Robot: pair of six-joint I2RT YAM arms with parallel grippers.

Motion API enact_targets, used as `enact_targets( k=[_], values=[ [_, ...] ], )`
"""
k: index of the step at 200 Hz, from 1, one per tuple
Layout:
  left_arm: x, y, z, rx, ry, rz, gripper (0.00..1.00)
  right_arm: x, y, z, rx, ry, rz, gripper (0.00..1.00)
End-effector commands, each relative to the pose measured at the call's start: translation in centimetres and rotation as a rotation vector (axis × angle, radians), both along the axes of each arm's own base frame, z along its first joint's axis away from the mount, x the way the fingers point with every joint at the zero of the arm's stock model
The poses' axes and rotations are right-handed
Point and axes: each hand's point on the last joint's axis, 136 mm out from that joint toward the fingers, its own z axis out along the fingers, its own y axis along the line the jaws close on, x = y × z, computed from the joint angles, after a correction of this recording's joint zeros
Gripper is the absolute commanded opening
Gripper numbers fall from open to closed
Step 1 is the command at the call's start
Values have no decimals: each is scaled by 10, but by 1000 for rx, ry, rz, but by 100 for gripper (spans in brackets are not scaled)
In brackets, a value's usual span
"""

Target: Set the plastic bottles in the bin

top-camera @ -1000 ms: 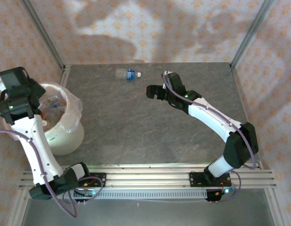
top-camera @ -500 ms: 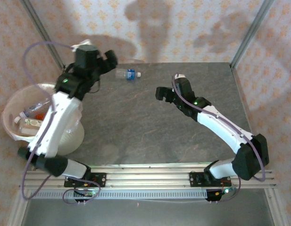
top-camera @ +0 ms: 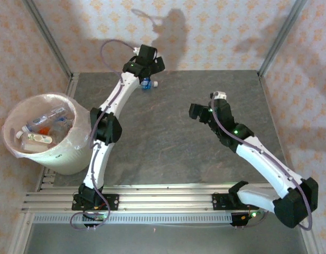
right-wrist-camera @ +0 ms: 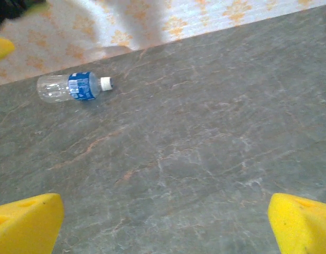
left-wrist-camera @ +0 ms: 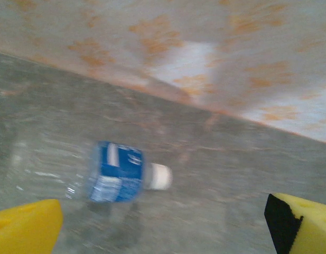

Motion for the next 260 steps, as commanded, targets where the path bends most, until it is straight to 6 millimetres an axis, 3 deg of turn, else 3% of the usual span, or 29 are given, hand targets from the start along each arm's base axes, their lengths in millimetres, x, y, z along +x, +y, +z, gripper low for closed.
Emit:
enact_targets(
  k=[1, 56, 106, 136, 161, 184, 227, 260],
  values=[
    [22, 27, 43, 138, -150, -4, 100, -5, -20, -3, -51, -18, -63, 99],
    [57, 40, -18, 144, -116, -125, 100, -5, -23, -9, -72, -4, -78, 99],
    [80, 32, -30, 13, -194, -202, 100, -9, -27, -20, -77, 31, -98, 99],
    [85, 32, -47, -61, -186, -206, 100, -8, -28, -26, -72, 45, -112, 99],
    [73, 25, -56, -72, -118, -266, 100, -7, -26, -26, -70, 50, -106, 99],
    [49, 9, -57, -60, -31, -372, 100, -7, -26, -25, -64, 53, -105, 99],
    [0, -5, -75, 175, 126, -516, 100, -12, -27, -28, -41, 52, -109, 99],
    [-19, -13, -90, 236, 208, -569, 100, -15, -30, -26, -36, 44, -120, 99]
  ],
)
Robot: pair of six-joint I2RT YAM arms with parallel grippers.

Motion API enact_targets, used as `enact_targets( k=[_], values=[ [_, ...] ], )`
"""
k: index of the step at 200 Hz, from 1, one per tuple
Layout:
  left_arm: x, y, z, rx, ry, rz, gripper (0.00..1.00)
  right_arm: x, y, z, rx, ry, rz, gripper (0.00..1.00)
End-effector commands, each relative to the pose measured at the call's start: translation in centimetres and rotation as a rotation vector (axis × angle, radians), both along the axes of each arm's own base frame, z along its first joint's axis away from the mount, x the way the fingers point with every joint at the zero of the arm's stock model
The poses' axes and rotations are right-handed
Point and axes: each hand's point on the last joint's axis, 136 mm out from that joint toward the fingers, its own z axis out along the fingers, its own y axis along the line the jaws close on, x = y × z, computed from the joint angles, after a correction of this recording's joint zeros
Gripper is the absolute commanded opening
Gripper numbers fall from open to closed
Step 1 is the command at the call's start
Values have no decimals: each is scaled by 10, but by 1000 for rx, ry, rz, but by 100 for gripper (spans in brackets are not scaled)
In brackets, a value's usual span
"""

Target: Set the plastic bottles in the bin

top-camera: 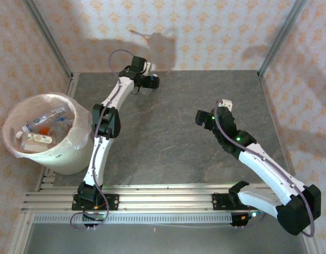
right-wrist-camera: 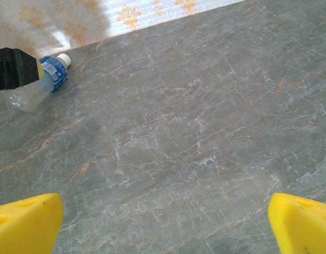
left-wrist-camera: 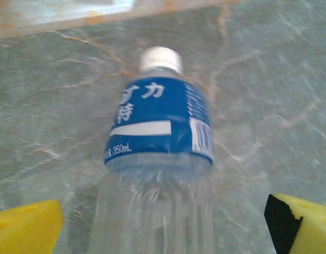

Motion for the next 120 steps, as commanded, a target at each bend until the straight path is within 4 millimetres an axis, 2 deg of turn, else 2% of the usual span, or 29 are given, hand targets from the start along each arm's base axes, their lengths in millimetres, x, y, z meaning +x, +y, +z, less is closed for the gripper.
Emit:
enact_targets(
  k=[1, 28, 73, 104, 120],
  values=[
    [-21, 0, 4, 116, 37, -68, 100, -5, -9, 1, 2, -8, -36, 99],
    [-19, 6, -16, 235, 48, 8, 100, -7, -13, 1, -2, -13, -48, 99],
    [-15, 1, -48, 217, 86, 159, 100, -6, -13, 0, -5, -11, -55, 99],
    [-14, 10, -55, 229, 89, 235, 100, -6, -13, -1, -9, -6, -55, 99],
    [-13, 12, -58, 208, 95, 242, 94, -6, -14, -4, -12, -2, -56, 99]
  ],
)
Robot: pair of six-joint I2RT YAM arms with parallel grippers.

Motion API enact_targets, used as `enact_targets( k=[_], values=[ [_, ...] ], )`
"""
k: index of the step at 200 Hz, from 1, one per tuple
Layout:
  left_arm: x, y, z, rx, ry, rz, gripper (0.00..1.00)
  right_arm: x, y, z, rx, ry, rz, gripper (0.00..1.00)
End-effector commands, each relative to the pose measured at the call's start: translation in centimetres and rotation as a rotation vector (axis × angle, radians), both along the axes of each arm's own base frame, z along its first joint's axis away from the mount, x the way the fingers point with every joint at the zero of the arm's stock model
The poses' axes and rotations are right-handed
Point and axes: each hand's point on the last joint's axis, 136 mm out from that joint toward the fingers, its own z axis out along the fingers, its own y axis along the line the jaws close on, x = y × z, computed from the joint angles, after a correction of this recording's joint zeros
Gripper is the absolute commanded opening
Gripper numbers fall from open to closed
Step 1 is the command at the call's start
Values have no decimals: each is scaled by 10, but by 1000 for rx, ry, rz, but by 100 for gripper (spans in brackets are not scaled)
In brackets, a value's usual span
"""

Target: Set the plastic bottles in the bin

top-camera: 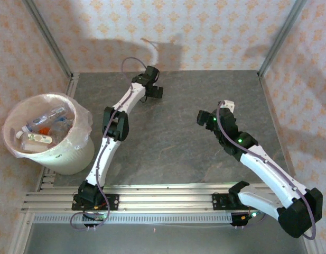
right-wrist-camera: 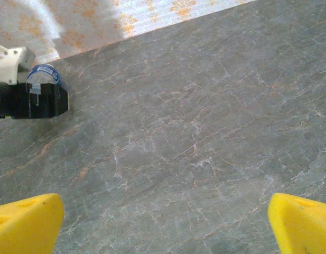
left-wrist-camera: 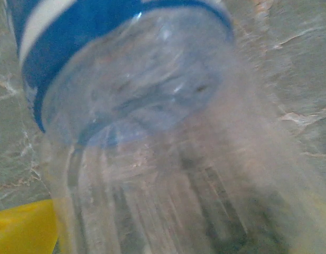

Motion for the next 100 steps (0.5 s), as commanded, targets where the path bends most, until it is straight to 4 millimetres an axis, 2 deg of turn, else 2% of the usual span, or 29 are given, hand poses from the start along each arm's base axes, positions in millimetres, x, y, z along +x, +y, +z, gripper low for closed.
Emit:
enact_targets(
  k=[1, 28, 60, 82, 100],
  values=[
    [0, 17, 4, 20, -6, 90, 94, -2, -8, -8, -18, 14, -36, 99],
    [0, 10, 4, -26, 3, 64, 78, -1, -7, -10, -12, 20, -33, 99],
    [0, 8, 23, -45, -19, 64, 65, -1, -5, -12, -9, 28, -28, 99],
    [-5, 10, 49, -40, -53, 77, 56, -2, -5, -12, -4, 29, -25, 99],
    [-14, 10, 83, -34, -114, 78, 51, -3, -4, -10, 5, 23, -22, 99]
  ],
)
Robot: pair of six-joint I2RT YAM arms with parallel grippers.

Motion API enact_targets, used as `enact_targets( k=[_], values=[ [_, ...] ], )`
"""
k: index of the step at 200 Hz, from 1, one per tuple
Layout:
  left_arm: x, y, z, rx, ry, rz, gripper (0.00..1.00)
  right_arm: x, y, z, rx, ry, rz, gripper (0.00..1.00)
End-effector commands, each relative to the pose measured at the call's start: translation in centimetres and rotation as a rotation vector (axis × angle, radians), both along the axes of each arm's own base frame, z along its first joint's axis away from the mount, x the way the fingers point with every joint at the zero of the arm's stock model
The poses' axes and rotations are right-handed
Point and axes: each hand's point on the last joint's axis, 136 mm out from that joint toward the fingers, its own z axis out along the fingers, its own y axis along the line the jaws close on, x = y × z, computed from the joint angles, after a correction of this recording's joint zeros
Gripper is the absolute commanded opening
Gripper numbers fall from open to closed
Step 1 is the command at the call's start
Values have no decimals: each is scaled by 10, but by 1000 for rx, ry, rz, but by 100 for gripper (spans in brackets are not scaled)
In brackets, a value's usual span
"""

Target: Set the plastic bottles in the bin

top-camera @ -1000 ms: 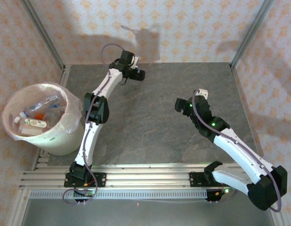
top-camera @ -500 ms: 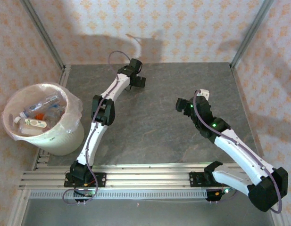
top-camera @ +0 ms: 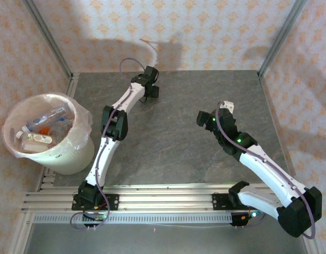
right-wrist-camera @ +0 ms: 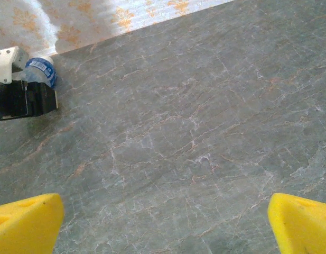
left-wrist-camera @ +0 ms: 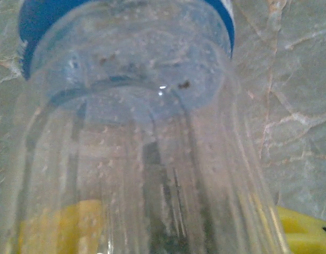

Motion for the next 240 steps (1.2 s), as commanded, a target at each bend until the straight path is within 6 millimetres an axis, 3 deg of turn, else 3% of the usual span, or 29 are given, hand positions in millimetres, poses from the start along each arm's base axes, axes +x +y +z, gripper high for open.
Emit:
enact_targets(
  k=[1, 35, 62, 69, 82, 124, 153, 194, 217, 240],
  values=[
    [-5, 6, 81, 0, -134, 26, 51, -3, -4, -3, 6, 7, -18, 99],
    [-43, 7, 152, 4, -239, 37, 46, -4, -3, 2, 24, -15, -9, 99],
    [-97, 8, 221, -4, -331, 29, 45, -2, -1, 11, 28, -46, 7, 99],
    [-116, 11, 249, -19, -377, 27, 45, -2, -1, 12, 26, -54, 9, 99],
    [-145, 18, 278, -38, -422, 31, 45, 0, 0, 16, 27, -73, 13, 99],
    [-241, 71, 355, -49, -515, 118, 45, 12, 6, 26, 42, -140, 18, 99],
    [-298, 130, 398, 83, -588, 258, 43, 23, 15, 30, 60, -155, 29, 99],
    [-368, 208, 442, 290, -625, 497, 44, 32, 24, 21, 73, -120, 43, 99],
    [-379, 230, 423, 224, -502, 551, 45, 35, 27, 16, 83, -110, 38, 99],
    [-392, 255, 410, 274, -424, 638, 44, 39, 30, 16, 82, -102, 45, 99]
  ],
)
